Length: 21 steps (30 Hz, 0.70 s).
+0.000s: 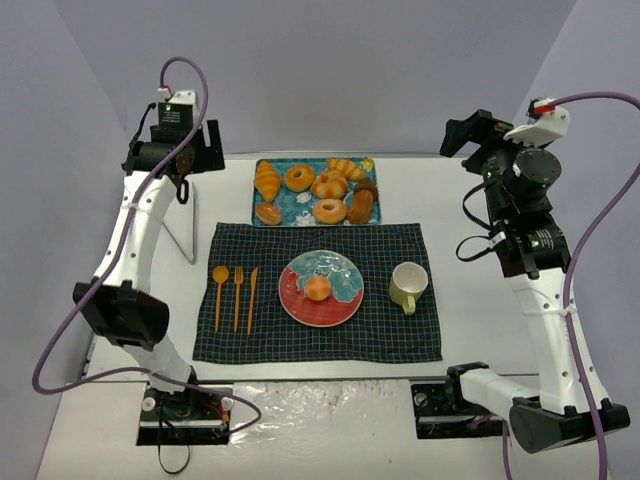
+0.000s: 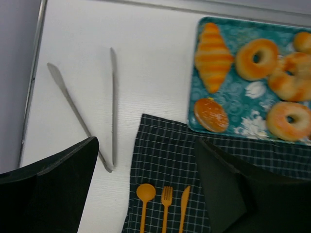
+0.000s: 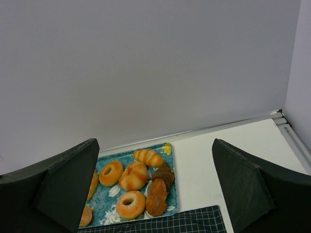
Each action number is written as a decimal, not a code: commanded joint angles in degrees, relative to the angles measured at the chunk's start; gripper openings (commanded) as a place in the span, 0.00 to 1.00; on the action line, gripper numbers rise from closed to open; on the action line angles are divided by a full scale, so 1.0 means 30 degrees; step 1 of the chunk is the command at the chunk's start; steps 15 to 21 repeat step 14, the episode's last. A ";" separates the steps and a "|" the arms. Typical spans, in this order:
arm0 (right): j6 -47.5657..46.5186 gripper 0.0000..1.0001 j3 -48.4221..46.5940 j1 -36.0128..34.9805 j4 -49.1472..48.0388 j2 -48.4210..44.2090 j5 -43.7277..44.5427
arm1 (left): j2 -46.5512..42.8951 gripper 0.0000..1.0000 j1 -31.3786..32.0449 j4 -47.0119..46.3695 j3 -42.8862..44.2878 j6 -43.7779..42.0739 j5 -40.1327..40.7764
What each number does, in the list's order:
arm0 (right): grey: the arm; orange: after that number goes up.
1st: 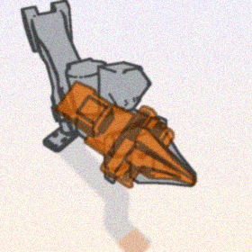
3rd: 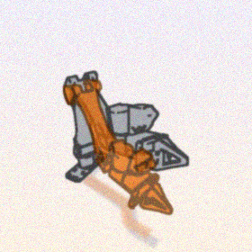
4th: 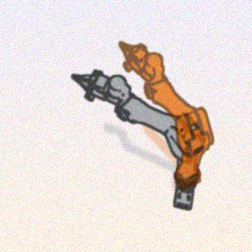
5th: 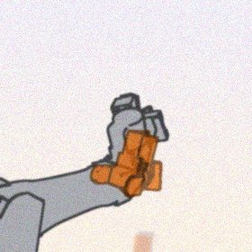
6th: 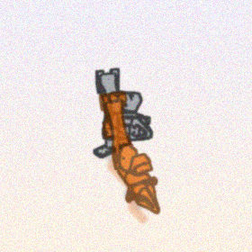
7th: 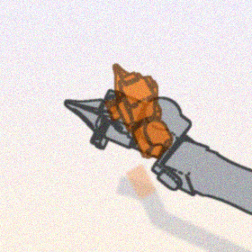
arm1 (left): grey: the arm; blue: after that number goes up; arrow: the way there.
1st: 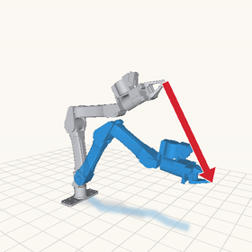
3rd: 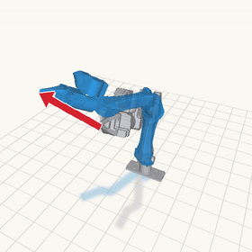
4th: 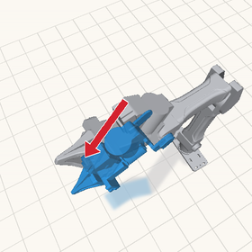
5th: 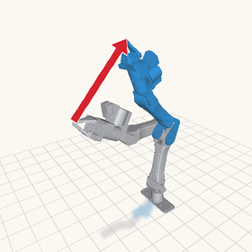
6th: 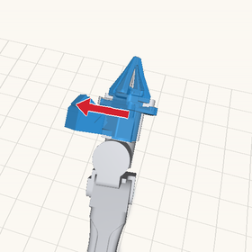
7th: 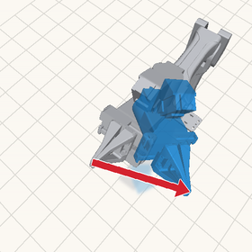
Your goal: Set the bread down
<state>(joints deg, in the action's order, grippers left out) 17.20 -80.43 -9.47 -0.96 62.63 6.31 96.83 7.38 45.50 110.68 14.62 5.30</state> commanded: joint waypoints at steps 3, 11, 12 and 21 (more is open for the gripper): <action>-0.0487 1.00 -0.1385 -0.0088 -0.1118 -0.0041 0.0017 | -0.2868 0.79 0.1880 0.1896 0.1732 -0.0909 -0.0247; -0.0371 1.00 -0.2098 -0.0094 -0.0756 0.0538 -0.0190 | -0.3645 0.79 0.2235 0.1905 0.1250 -0.1072 -0.0257; -0.0382 1.00 -0.2204 -0.0094 -0.0699 0.0579 -0.0209 | -0.3676 0.79 0.2314 0.1941 0.1279 -0.1088 -0.0215; -0.0457 1.00 -0.2540 -0.0094 -0.0445 0.0855 -0.0170 | -0.3798 0.79 0.2461 0.1885 0.1280 -0.1152 -0.0097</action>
